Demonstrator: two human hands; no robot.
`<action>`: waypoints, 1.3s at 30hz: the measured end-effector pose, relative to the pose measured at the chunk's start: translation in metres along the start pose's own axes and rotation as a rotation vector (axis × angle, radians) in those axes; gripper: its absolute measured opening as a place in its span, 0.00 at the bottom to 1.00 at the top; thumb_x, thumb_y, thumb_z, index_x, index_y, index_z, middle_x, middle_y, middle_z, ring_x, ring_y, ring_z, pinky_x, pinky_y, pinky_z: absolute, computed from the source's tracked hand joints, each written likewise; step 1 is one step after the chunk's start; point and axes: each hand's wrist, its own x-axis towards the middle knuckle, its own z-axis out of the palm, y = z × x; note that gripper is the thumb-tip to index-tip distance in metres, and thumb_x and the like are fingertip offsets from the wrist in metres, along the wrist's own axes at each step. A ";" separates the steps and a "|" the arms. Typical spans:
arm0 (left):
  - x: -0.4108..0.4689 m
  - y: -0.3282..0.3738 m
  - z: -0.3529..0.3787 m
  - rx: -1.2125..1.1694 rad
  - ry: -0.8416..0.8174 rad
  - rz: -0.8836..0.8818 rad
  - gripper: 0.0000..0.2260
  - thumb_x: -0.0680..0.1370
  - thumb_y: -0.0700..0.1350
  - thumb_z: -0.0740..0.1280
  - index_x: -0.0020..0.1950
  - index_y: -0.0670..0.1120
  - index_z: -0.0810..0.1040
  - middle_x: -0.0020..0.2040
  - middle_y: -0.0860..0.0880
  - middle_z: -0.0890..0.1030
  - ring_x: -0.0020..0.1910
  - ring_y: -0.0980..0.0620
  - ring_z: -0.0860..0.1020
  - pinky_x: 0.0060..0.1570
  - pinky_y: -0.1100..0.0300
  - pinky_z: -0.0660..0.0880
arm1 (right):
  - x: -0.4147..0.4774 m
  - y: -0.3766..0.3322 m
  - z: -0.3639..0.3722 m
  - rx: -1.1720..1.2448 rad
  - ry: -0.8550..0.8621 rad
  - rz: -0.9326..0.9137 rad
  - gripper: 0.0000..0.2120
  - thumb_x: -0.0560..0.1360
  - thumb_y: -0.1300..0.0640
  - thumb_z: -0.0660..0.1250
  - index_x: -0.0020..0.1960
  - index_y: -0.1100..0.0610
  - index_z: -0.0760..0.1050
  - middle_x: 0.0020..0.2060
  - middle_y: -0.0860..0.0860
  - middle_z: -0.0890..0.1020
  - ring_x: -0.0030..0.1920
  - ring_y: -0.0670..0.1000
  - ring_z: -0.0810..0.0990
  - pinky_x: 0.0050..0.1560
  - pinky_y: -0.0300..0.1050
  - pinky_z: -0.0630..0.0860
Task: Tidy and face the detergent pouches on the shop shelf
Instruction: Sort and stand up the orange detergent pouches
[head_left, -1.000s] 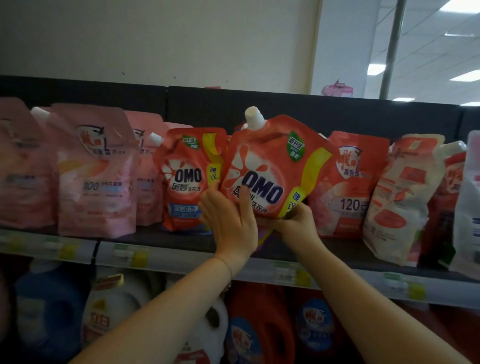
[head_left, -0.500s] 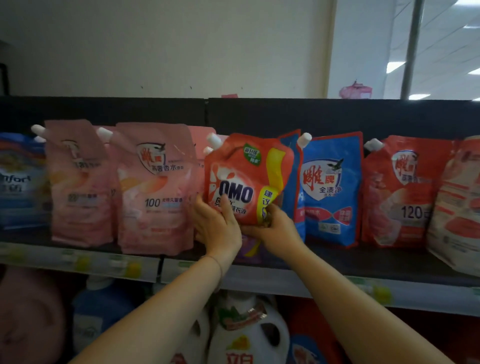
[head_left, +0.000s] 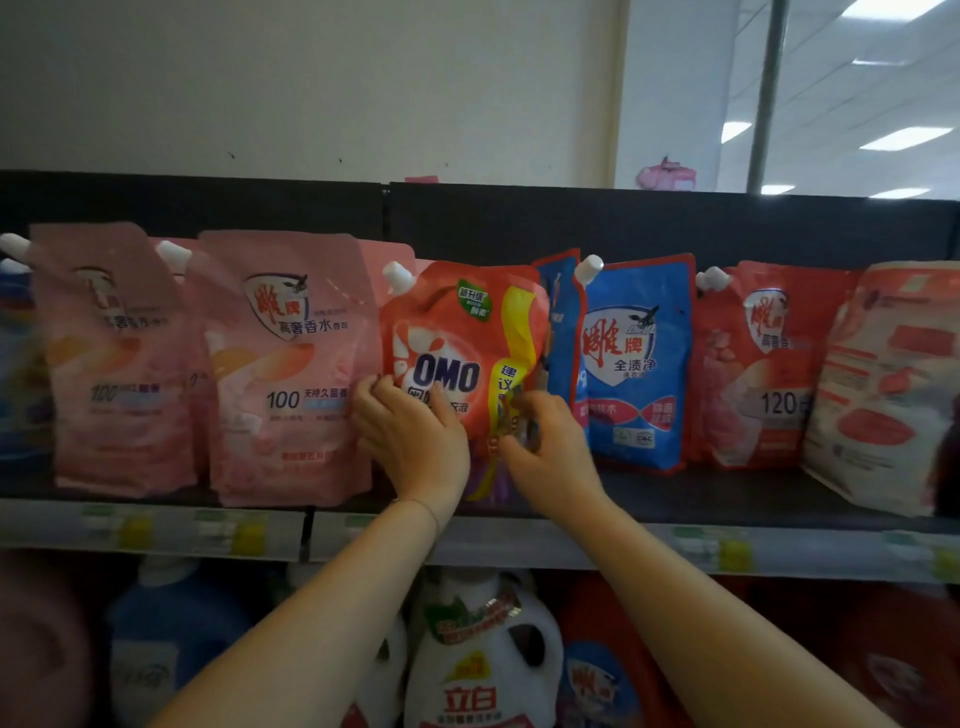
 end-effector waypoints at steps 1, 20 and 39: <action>-0.001 0.003 -0.001 -0.026 0.032 0.023 0.19 0.78 0.46 0.65 0.64 0.38 0.69 0.66 0.40 0.66 0.65 0.41 0.65 0.61 0.47 0.64 | 0.000 0.005 -0.005 0.017 0.072 0.018 0.17 0.74 0.57 0.67 0.61 0.54 0.68 0.55 0.48 0.71 0.52 0.49 0.75 0.52 0.45 0.75; -0.050 0.025 0.021 -0.269 -0.723 0.485 0.14 0.79 0.44 0.64 0.64 0.46 0.68 0.58 0.53 0.70 0.56 0.56 0.72 0.56 0.60 0.73 | 0.039 0.061 -0.042 -0.021 0.223 0.366 0.10 0.79 0.55 0.64 0.59 0.56 0.71 0.55 0.55 0.79 0.57 0.57 0.78 0.51 0.51 0.77; -0.043 0.084 0.078 -0.884 -0.902 -0.321 0.18 0.80 0.57 0.60 0.56 0.45 0.81 0.51 0.47 0.84 0.50 0.49 0.82 0.46 0.59 0.79 | -0.018 0.062 -0.093 -0.318 -0.008 -0.424 0.28 0.71 0.47 0.61 0.68 0.57 0.72 0.64 0.52 0.71 0.64 0.52 0.68 0.64 0.48 0.70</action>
